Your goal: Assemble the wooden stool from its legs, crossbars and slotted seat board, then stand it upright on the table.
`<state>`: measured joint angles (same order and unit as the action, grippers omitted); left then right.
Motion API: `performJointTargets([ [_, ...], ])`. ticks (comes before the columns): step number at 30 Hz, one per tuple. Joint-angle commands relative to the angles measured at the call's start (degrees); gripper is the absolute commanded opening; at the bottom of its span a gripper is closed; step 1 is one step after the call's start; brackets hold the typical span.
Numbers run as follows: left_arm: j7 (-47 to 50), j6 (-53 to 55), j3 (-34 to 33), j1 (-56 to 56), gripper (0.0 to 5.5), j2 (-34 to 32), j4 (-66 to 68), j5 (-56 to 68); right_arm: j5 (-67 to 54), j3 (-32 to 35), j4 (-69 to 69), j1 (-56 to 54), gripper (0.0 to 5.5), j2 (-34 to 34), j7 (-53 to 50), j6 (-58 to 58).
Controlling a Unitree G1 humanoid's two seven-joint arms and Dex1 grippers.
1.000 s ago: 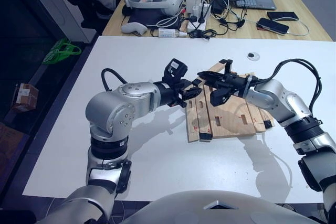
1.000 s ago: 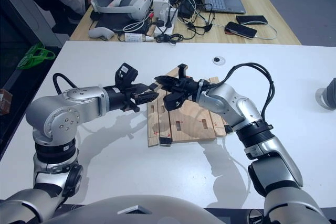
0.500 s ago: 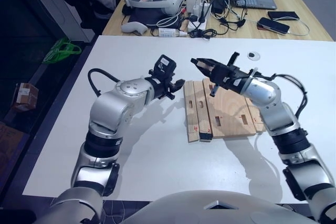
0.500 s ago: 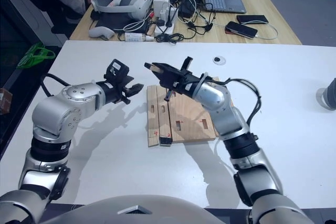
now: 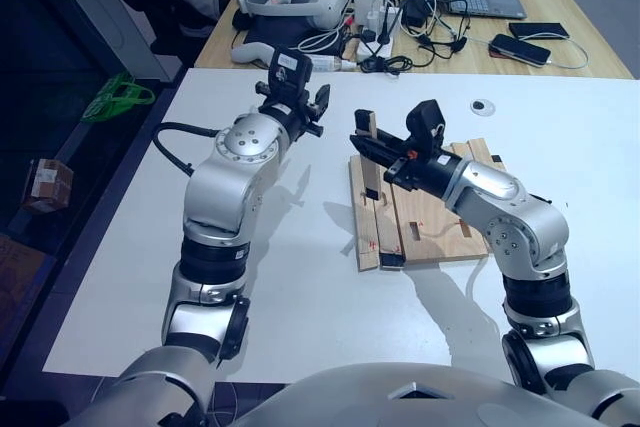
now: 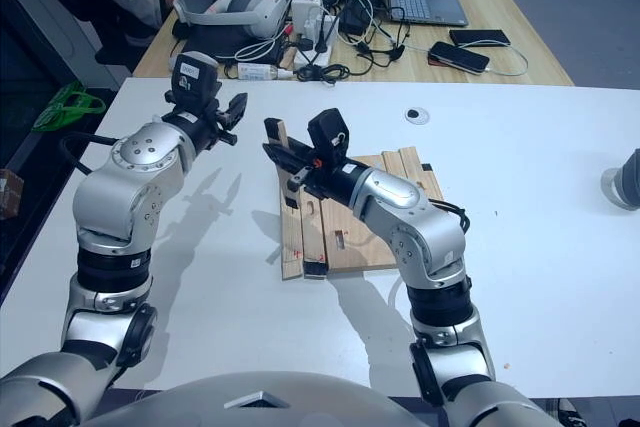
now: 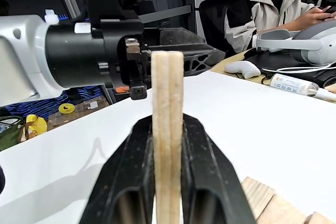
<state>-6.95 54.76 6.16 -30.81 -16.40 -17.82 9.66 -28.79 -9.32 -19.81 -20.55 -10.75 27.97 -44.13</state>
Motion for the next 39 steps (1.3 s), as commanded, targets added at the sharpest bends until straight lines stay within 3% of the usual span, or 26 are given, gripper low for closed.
performJointTargets([
  [1, -1.0, 1.4, 1.5, -0.1, 2.26, 1.1, -0.8, -0.1, 0.6, -0.8, 0.9, -0.5, 0.38, -0.2, 0.0, 0.3],
  [23, -3.1, 9.9, -2.1, -2.4, 2.26, 9.0, -3.5, 4.5, 7.7, -4.7, 14.1, -6.6, 0.38, 4.1, 1.9, 8.9],
  [34, -5.7, 11.9, 0.5, -1.5, 2.26, 8.9, -6.4, 5.6, 10.4, -4.4, 24.4, -13.6, 0.38, 7.8, 3.3, 13.8],
  [39, -4.7, 10.3, -0.4, -1.9, 2.26, 8.7, -5.1, 4.4, 11.0, -1.8, 22.6, -12.4, 0.38, 5.0, 3.0, 13.6],
])
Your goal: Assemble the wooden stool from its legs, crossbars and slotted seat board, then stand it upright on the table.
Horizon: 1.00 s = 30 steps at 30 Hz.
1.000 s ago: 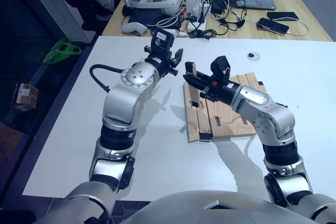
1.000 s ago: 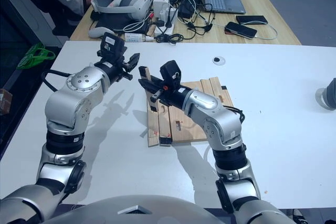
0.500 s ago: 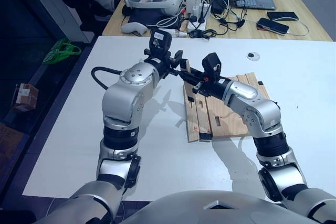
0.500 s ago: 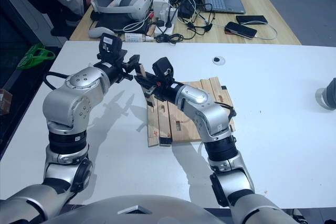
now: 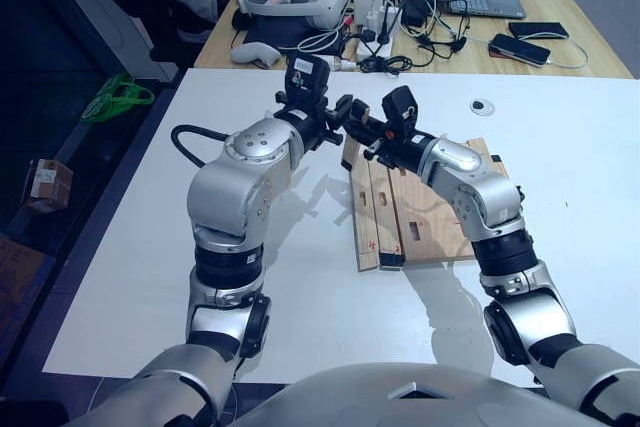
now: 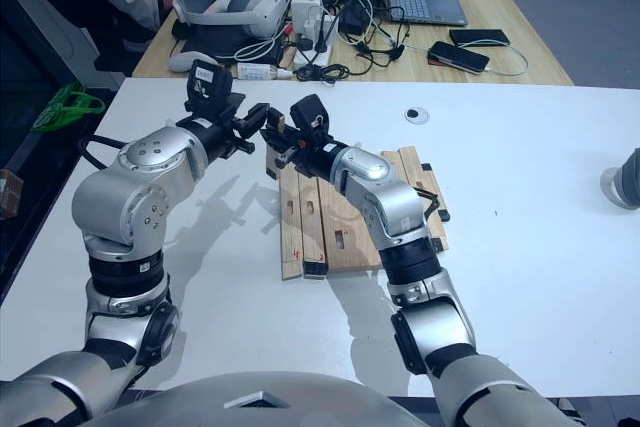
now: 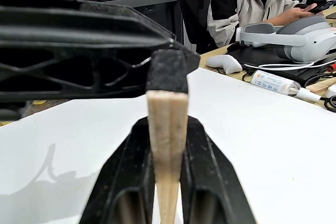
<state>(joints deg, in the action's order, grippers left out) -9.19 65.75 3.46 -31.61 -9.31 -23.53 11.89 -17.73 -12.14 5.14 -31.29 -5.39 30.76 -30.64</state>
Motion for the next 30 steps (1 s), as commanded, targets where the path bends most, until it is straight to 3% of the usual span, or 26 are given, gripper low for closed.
performJointTargets([
  [1, -1.8, -1.4, 1.5, -1.3, 2.26, 1.8, 1.3, 1.7, 0.1, 2.4, -3.5, -1.1, 0.38, -1.5, -0.6, -0.3],
  [11, 6.4, -6.3, -7.8, -0.5, 2.26, 5.9, 4.4, -0.6, 5.5, 20.0, -12.0, 12.3, 0.38, -12.9, -14.8, -1.8],
  [20, 6.2, -4.9, -8.7, -0.2, 2.26, 5.9, 3.5, 0.7, 10.8, 19.6, -10.2, 18.0, 0.38, -17.3, -16.4, -2.7],
  [30, 6.0, -3.9, -8.5, -0.2, 2.26, 5.7, 3.1, 1.0, 7.5, 20.1, -13.2, 21.1, 0.38, -14.8, -14.9, -4.7],
])
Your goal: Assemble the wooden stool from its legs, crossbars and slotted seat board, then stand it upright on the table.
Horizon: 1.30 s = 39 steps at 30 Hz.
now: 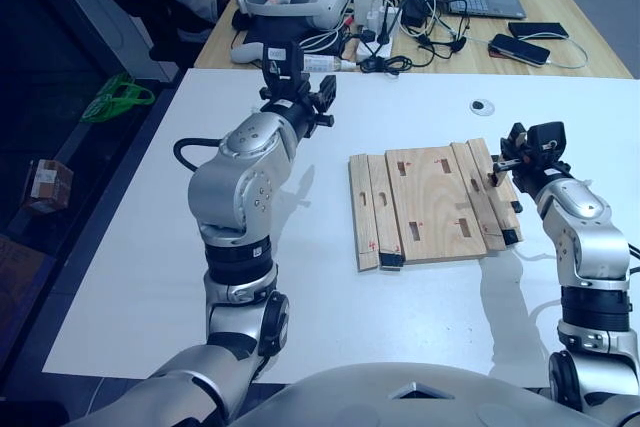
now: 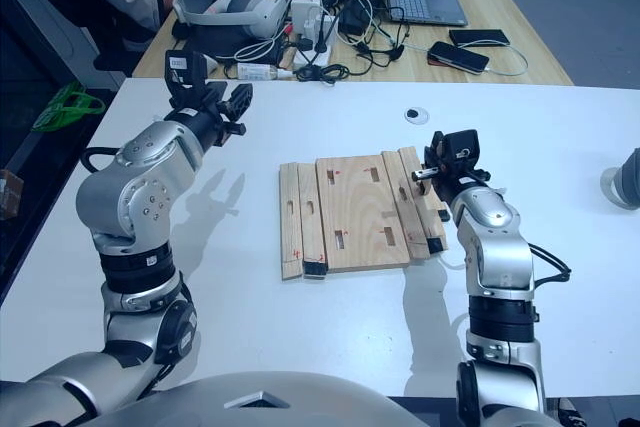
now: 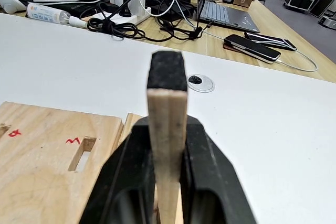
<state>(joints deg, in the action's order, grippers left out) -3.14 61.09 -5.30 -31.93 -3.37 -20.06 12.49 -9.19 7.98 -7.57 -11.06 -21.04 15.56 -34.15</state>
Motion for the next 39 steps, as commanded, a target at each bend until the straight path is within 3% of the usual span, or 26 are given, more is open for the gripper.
performJointTargets([
  [1, 0.0, 0.7, 0.3, 0.1, 2.26, -0.3, -0.4, 0.4, -1.2, 0.0, -0.4, 0.9, 0.38, 1.0, 0.3, -1.3],
  [16, 0.3, 0.7, 0.6, 0.2, 2.26, 0.3, -0.1, 0.4, -2.0, 0.5, 11.5, 5.1, 0.38, -0.4, 5.9, 7.2],
  [27, 0.2, 1.0, 1.0, -0.1, 2.26, 0.1, 0.1, 0.7, -11.3, 0.2, -2.3, 1.6, 0.38, 5.2, 2.5, -8.8],
  [38, 0.1, 0.9, 1.2, 0.2, 2.26, -0.2, 0.0, 0.8, -4.4, -5.0, -2.0, 3.5, 0.38, 2.1, 2.4, -1.6],
  [39, 0.1, 0.9, 1.3, 0.1, 2.26, -0.2, 0.0, 0.8, -4.2, -5.2, -1.9, 3.5, 0.67, 2.0, 2.4, -0.9],
])
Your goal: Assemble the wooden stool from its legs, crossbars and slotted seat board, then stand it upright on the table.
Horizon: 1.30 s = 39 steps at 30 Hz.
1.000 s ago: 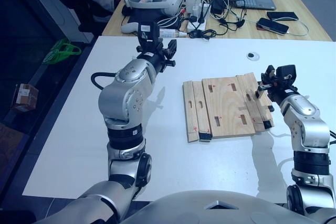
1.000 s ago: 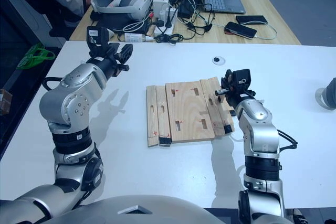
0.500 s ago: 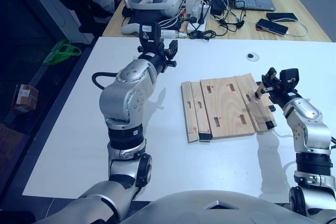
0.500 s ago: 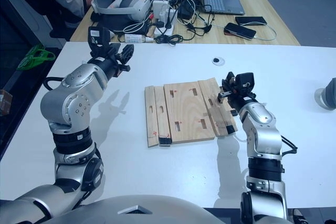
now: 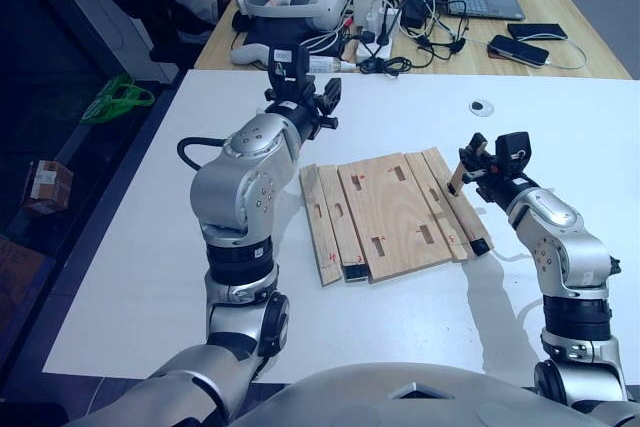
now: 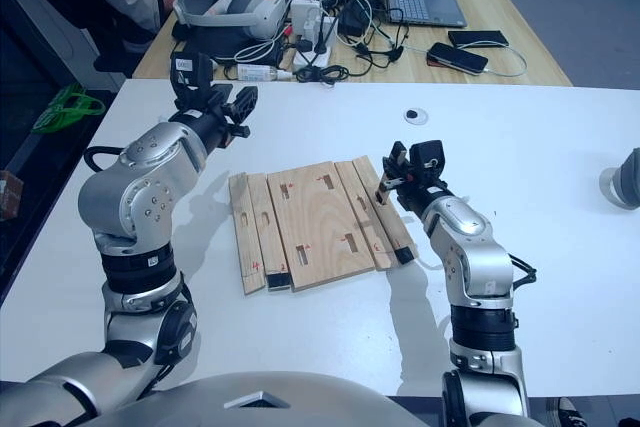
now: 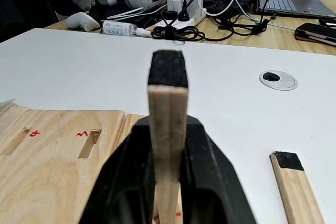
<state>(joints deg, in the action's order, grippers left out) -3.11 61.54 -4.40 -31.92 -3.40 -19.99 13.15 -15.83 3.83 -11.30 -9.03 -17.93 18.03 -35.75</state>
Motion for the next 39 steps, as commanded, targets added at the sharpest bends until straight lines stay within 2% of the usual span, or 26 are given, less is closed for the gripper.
performJointTargets([
  [1, 0.0, 0.4, 0.4, 0.1, 2.26, -0.2, -0.1, 0.1, 2.5, -1.2, 1.9, 1.3, 0.83, -1.1, -0.1, 1.1],
  [5, -0.1, 0.4, 0.5, 0.1, 2.26, -0.3, 0.0, 0.1, 2.7, -1.1, 0.9, 0.5, 1.48, -0.3, -0.5, 1.2],
  [9, -0.1, 0.5, 0.6, 0.2, 2.26, -0.3, -0.1, 0.2, 0.8, 1.0, -3.5, -3.5, 1.48, 1.2, -2.3, -0.3],
  [14, -0.1, 0.4, 1.1, 0.2, 2.26, 0.0, -0.1, 0.2, -2.3, 4.0, -8.7, -19.1, 1.48, 2.6, -7.2, -7.0],
  [18, 0.1, 0.2, 1.5, 0.2, 2.26, 0.4, -0.1, 0.3, -2.6, 5.1, -5.5, -29.2, 1.48, 3.4, -10.1, -7.8],
  [24, -0.1, 0.2, 1.4, 0.1, 2.26, 0.0, 0.6, 0.1, -4.1, 7.8, -2.1, -35.7, 1.48, 4.2, -11.5, -6.6],
  [27, 0.2, 0.4, 1.9, 0.9, 2.26, 0.5, 0.0, 0.1, -3.7, 7.9, -0.2, -33.1, 1.48, 4.0, -11.2, -5.7],
  [30, 0.4, 0.4, 2.3, 0.9, 2.26, 1.0, 0.2, 0.2, -2.3, 5.5, 4.8, -21.2, 1.48, 4.1, -9.3, -6.8],
  [33, 0.3, 0.1, 2.7, 0.8, 2.26, 1.3, 0.7, 0.1, -0.6, 0.3, 10.3, -9.2, 1.48, 1.1, -5.5, -11.7],
  [35, 0.3, 0.0, 2.6, 0.9, 2.26, 1.3, 0.6, 0.1, -0.7, 0.2, 10.5, -7.8, 1.48, 0.8, -4.8, -11.4],
  [39, 0.6, -0.3, 2.8, 1.0, 2.26, 1.8, 0.6, -0.1, -2.0, 1.8, 9.5, -11.6, 1.48, 1.8, -4.9, -8.8],
])
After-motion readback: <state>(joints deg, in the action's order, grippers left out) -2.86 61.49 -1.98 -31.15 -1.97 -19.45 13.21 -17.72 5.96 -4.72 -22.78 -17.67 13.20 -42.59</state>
